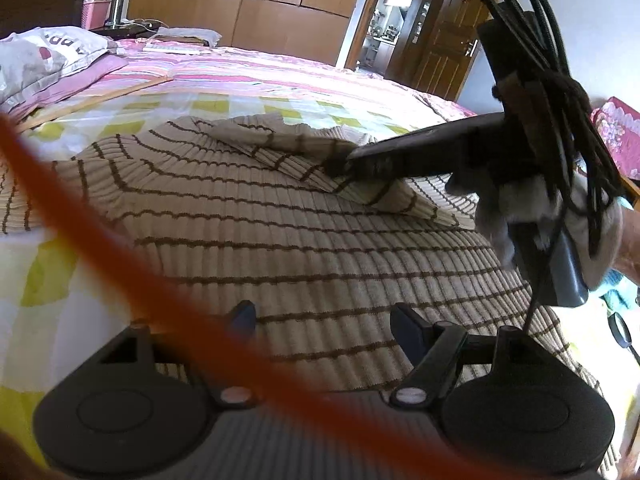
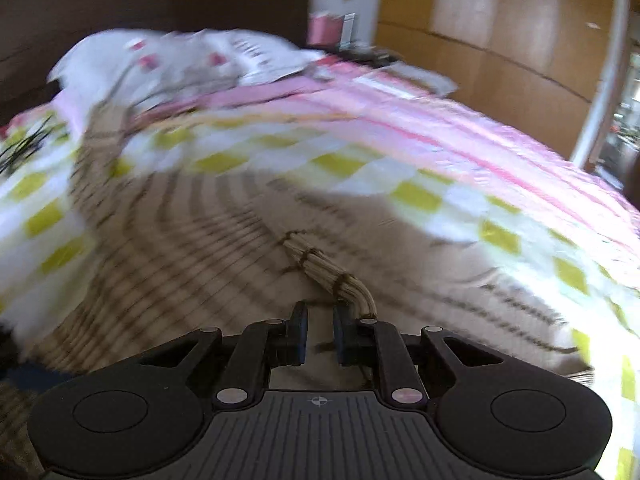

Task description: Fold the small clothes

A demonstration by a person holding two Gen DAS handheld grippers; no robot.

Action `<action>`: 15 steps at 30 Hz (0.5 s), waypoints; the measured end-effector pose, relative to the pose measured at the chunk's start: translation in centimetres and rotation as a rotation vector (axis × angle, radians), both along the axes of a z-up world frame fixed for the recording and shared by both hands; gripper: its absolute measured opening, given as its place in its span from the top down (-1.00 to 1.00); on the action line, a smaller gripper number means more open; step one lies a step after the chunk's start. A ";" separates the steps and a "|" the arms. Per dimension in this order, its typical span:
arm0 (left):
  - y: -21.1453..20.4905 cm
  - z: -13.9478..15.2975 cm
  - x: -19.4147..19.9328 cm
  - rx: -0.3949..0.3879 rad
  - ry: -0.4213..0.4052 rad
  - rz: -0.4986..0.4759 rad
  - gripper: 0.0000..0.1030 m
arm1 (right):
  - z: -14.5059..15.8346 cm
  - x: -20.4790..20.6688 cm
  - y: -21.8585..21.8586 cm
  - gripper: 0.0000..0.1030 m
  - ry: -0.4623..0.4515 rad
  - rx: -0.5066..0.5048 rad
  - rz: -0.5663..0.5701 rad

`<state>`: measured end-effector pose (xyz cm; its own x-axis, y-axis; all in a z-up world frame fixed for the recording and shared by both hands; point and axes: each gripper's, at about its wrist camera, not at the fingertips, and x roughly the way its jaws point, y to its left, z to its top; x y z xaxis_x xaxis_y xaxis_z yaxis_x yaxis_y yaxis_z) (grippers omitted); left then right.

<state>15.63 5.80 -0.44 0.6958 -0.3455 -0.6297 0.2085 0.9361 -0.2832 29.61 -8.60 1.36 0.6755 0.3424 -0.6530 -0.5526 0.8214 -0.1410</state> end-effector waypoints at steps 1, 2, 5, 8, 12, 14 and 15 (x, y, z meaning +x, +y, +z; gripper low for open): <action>0.1 0.0 0.0 -0.003 0.000 0.004 -0.53 | 0.1 0.5 -0.3 0.71 0.003 0.006 -0.016; 0.2 0.0 0.1 -0.005 0.001 0.007 -0.53 | 0.1 1.0 -0.4 0.71 0.014 0.005 -0.025; 0.3 -0.1 0.2 -0.007 0.006 0.012 -0.53 | -0.2 1.2 -0.1 0.71 0.005 -0.041 -0.024; 0.3 0.1 0.1 -0.005 -0.003 0.009 -0.53 | 0.2 0.3 0.2 0.68 -0.014 -0.028 0.020; 0.3 0.0 0.1 -0.009 0.001 0.011 -0.53 | 0.5 0.1 1.0 0.25 -0.092 -0.075 0.052; 0.3 0.0 0.1 -0.006 0.002 0.011 -0.53 | 0.3 1.1 1.6 0.23 -0.100 -0.093 0.046; 0.2 0.0 0.1 -0.006 0.001 0.011 -0.53 | 0.1 1.9 1.7 0.23 -0.075 -0.082 0.043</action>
<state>15.75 6.04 -0.45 0.6990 -0.3418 -0.6281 0.1980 0.9366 -0.2892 31.51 -6.86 1.45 0.7092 0.3192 -0.6286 -0.5723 0.7813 -0.2491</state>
